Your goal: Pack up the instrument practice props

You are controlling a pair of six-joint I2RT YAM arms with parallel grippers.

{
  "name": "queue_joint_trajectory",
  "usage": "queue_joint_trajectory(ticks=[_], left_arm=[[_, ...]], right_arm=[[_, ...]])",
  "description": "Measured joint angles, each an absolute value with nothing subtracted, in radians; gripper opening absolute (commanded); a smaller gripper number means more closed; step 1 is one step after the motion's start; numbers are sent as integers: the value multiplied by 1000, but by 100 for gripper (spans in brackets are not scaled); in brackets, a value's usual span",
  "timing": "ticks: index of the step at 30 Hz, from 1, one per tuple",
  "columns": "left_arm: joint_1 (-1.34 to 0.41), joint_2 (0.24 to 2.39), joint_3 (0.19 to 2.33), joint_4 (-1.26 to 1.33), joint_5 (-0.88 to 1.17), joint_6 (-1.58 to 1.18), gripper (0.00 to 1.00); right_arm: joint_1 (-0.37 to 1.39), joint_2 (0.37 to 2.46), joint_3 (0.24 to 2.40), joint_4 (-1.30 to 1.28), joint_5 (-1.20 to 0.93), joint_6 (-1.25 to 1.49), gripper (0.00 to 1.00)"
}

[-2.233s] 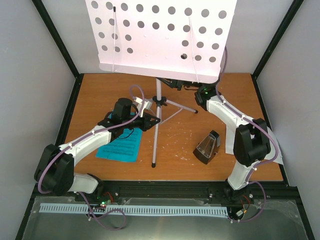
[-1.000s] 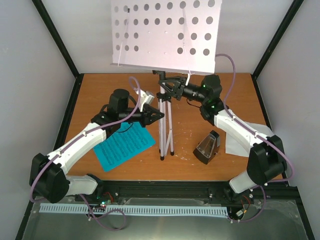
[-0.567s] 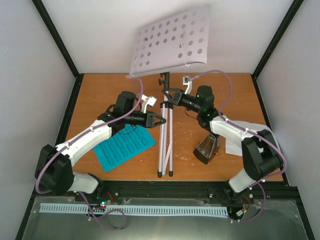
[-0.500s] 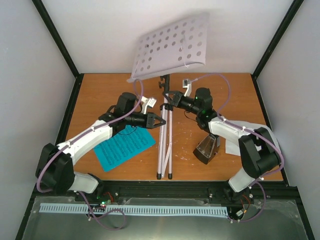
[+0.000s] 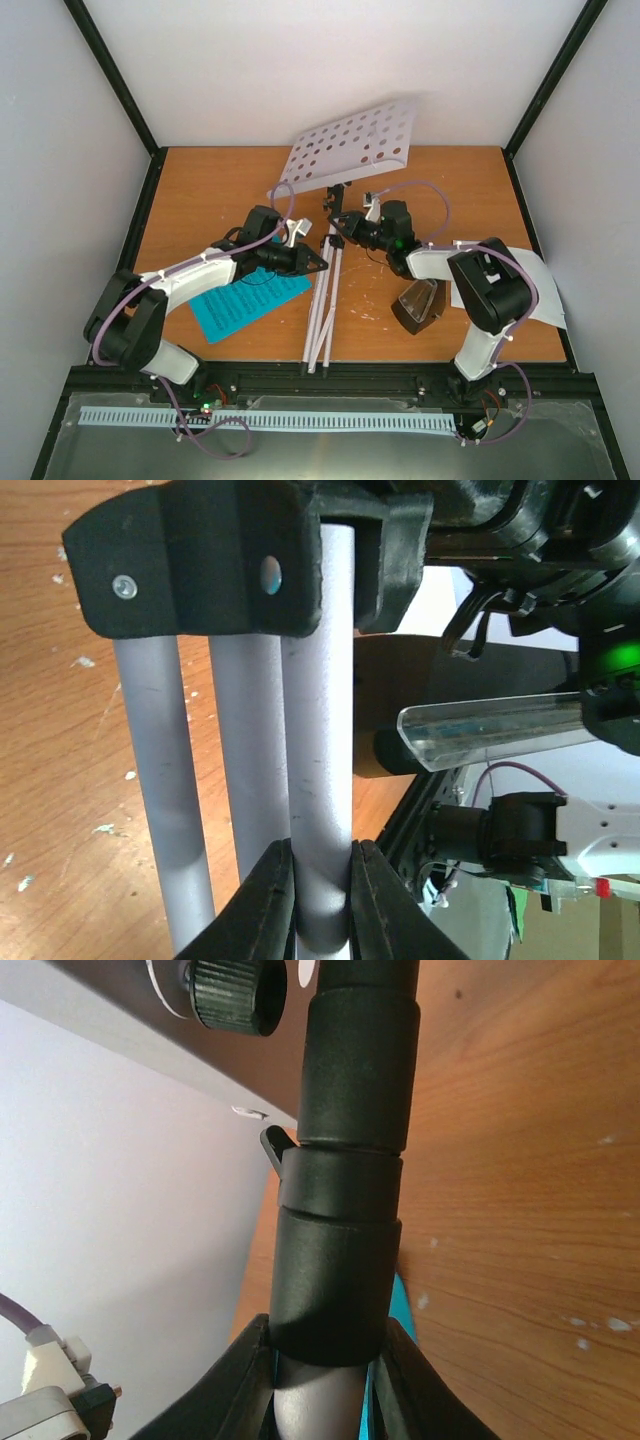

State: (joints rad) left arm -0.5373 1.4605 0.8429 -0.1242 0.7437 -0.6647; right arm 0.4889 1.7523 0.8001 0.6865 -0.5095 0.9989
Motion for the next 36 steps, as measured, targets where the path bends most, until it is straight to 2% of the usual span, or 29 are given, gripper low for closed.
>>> queue_joint_trajectory(ticks=[6, 15, 21, 28, 36], left_arm=[[-537, 1523, 784, -46, 745, -669, 0], [-545, 1581, 778, -13, 749, -666, 0], [-542, 1581, 775, 18, 714, -668, 0], [-505, 1581, 772, 41, 584, -682, 0], [-505, 1581, 766, 52, 558, -683, 0]], right_arm=[[491, 1815, 797, 648, -507, 953, 4], [491, 1814, 816, 527, -477, 866, 26], [494, 1780, 823, 440, -464, 716, 42], [510, 1718, 823, 398, -483, 626, 51], [511, 1663, 815, 365, -473, 583, 58]])
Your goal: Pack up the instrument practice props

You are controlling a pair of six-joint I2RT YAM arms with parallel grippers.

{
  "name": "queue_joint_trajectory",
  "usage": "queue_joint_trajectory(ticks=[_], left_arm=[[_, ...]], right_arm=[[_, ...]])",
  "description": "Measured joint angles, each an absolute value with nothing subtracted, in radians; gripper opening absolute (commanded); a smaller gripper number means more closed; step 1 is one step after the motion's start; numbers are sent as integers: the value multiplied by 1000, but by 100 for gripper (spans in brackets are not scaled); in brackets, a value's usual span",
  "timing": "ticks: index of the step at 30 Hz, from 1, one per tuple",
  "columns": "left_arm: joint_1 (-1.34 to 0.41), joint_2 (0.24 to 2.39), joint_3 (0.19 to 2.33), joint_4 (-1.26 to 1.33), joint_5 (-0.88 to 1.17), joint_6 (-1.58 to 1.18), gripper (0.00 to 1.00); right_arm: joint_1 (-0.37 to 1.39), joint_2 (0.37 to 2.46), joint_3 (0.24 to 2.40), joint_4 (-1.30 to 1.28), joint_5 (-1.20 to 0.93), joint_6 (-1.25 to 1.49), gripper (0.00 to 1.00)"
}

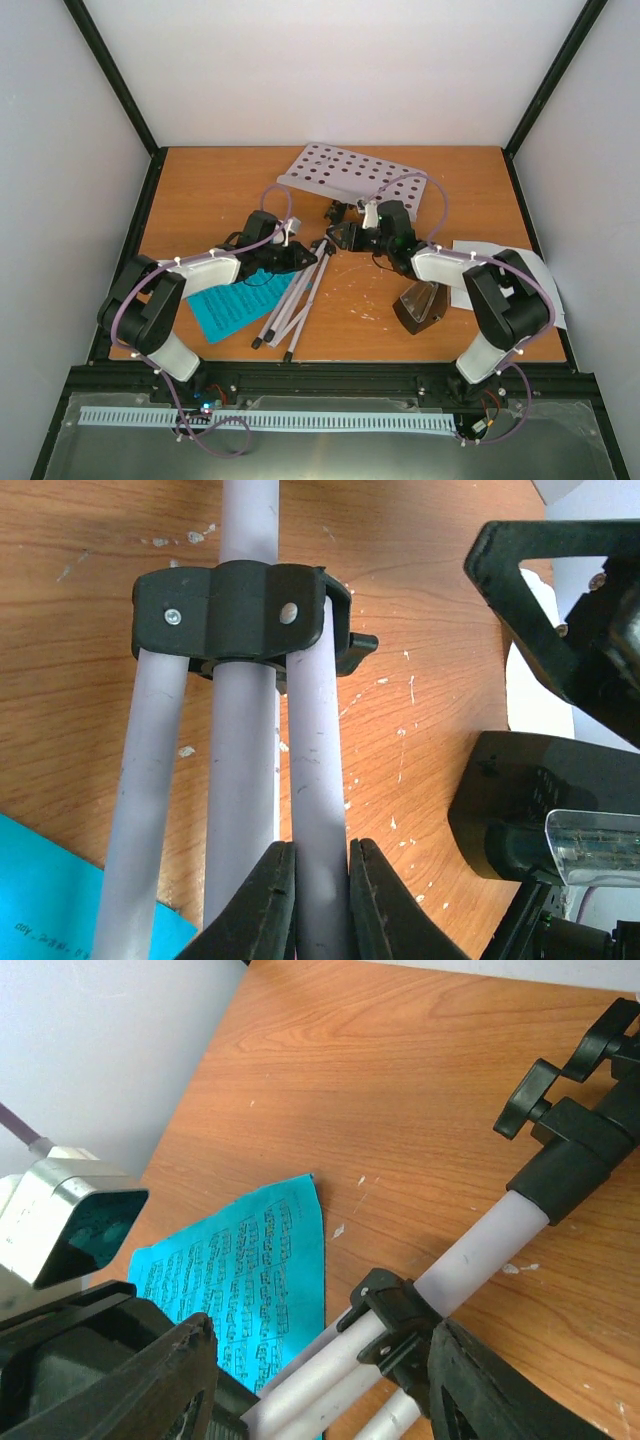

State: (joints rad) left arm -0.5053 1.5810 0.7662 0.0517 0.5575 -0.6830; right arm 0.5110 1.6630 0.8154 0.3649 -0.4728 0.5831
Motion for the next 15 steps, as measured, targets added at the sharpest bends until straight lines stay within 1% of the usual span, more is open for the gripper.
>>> queue_joint_trajectory(ticks=[2, 6, 9, 12, 15], left_arm=[[-505, 1581, 766, 52, 556, -682, 1], [-506, 1581, 765, 49, 545, -667, 12], [-511, 1581, 765, 31, 522, -636, 23], [-518, 1581, 765, 22, 512, -593, 40], [-532, 1576, 772, 33, 507, -554, 53]], right_arm=[[511, 1643, 810, 347, -466, 579, 59], [508, 1599, 804, 323, -454, 564, 61], [505, 1555, 804, 300, -443, 551, 63], [505, 1504, 804, 275, -430, 534, 65], [505, 1451, 804, 252, -417, 514, 67]])
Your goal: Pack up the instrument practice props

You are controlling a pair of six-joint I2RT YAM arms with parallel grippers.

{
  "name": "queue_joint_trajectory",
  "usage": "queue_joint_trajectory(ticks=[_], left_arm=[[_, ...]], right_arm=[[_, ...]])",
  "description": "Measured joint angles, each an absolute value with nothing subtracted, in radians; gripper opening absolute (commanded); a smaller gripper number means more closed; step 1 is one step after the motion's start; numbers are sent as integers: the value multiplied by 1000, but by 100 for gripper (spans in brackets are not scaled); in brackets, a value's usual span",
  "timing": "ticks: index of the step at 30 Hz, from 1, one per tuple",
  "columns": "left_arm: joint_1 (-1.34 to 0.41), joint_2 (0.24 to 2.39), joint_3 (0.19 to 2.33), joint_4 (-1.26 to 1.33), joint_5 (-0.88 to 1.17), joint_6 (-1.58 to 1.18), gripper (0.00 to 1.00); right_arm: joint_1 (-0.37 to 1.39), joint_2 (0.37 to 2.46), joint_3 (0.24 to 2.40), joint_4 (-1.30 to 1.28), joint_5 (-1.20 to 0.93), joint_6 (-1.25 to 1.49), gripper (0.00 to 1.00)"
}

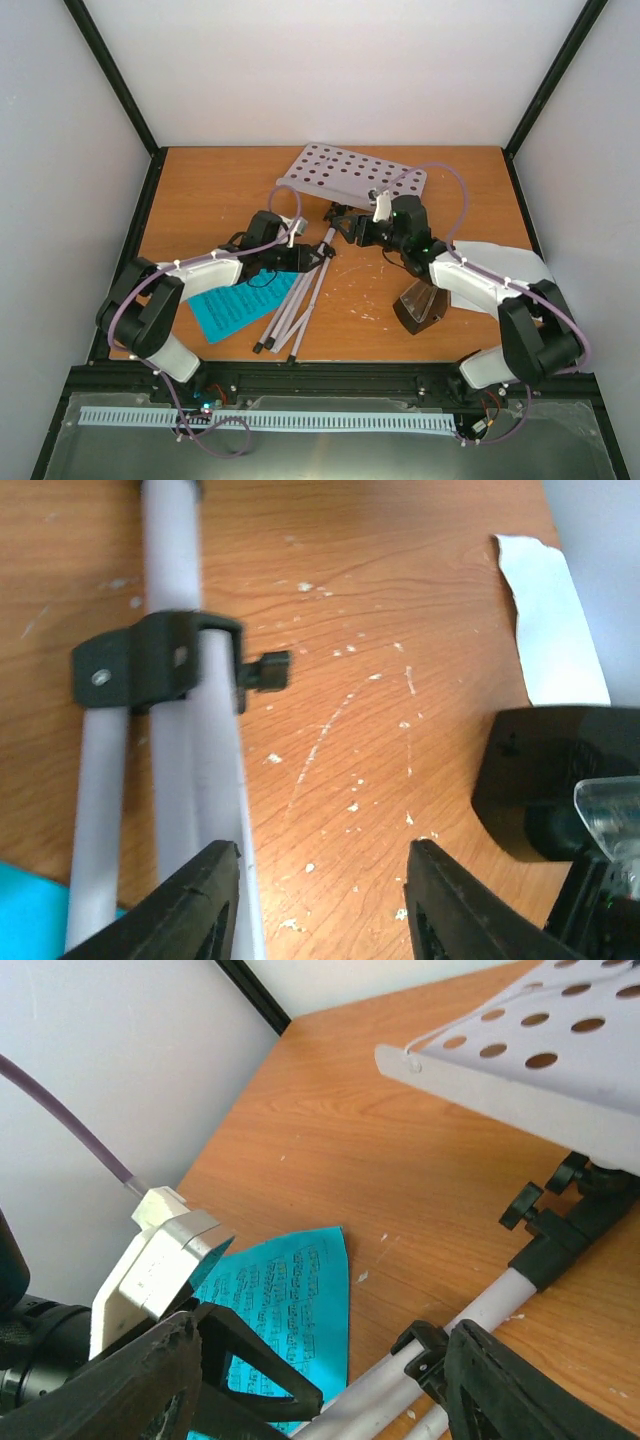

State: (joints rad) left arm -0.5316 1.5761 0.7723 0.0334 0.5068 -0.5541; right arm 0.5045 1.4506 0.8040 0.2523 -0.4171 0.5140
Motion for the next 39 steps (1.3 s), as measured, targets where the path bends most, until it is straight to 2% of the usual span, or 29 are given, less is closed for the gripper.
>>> queue_joint_trajectory(ticks=[7, 14, 19, 31, 39], left_arm=[[-587, 1497, 794, 14, 454, -494, 99], [-690, 1443, 799, -155, 253, -511, 99], [-744, 1410, 770, -265, 162, -557, 99], [-820, 1446, 748, -371, 32, -604, 99], [-911, 1556, 791, -416, -122, -600, 99]], right_arm=[[500, 1325, 804, 158, -369, 455, 76], [493, 1185, 805, 38, -280, 383, 87], [489, 1089, 804, -15, -211, 349, 91], [486, 1038, 746, -57, -163, 348, 93], [485, 1010, 726, -56, -147, 372, 94]])
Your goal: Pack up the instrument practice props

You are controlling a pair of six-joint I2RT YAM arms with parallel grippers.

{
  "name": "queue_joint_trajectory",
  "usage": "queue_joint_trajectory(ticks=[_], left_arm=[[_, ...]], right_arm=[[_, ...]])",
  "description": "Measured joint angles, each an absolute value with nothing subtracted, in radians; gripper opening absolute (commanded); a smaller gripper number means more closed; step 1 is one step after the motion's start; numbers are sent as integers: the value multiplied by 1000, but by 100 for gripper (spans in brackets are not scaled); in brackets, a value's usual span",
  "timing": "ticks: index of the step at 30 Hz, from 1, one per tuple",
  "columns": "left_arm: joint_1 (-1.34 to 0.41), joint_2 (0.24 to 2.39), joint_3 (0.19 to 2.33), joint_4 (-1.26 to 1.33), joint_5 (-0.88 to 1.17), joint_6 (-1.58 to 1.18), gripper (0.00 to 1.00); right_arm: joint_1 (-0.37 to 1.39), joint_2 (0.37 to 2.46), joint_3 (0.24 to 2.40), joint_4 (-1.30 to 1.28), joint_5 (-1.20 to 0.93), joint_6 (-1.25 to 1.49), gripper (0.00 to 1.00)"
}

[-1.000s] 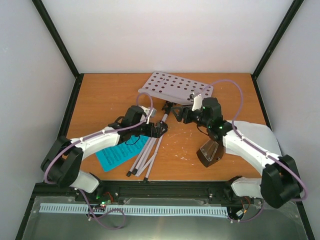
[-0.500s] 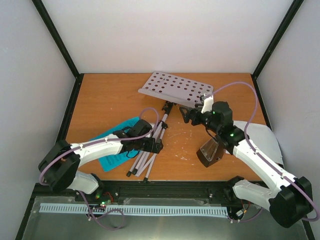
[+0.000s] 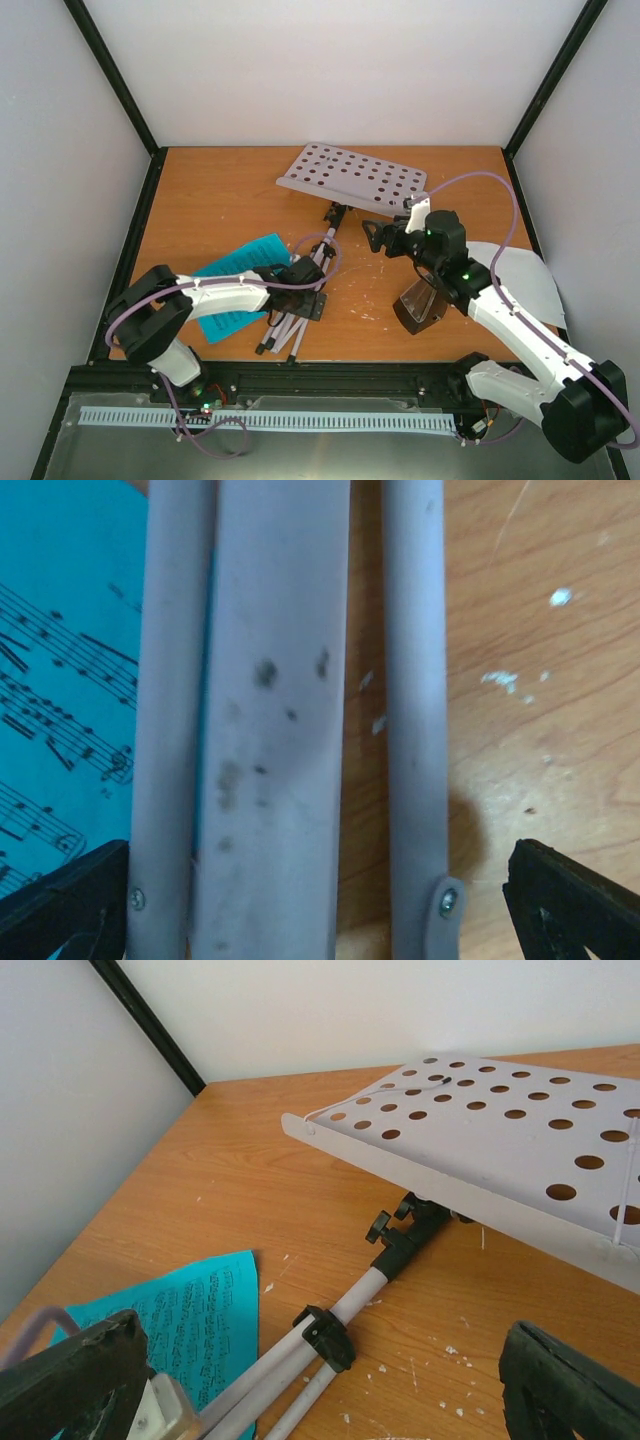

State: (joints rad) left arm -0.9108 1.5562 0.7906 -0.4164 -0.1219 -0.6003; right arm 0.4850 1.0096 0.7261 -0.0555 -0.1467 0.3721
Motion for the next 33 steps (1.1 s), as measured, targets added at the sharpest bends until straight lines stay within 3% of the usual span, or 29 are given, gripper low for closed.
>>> queue_joint_trajectory(ticks=[6, 11, 21, 23, 24, 26, 27, 33], left_arm=[[-963, 1601, 808, -448, -181, -613, 92], [-994, 1639, 850, -478, -214, -634, 70], [-1011, 1652, 874, -517, -231, -668, 38], [-1012, 1652, 874, -522, -234, -669, 43], [-1011, 1652, 875, -522, -233, -670, 52], [-1011, 1652, 875, -521, -231, -669, 91], [-1011, 1652, 875, -515, -221, -665, 99], [-1016, 1639, 875, -452, -146, -635, 99]], right_arm=[[484, 999, 714, -57, -132, 389, 94], [484, 985, 705, -56, -112, 398, 94], [484, 973, 699, -65, -100, 409, 94], [483, 969, 699, -67, -100, 410, 94], [483, 968, 699, -69, -100, 411, 94], [483, 966, 699, -72, -101, 412, 94], [483, 965, 699, -75, -101, 412, 94], [483, 944, 703, -102, -115, 405, 95]])
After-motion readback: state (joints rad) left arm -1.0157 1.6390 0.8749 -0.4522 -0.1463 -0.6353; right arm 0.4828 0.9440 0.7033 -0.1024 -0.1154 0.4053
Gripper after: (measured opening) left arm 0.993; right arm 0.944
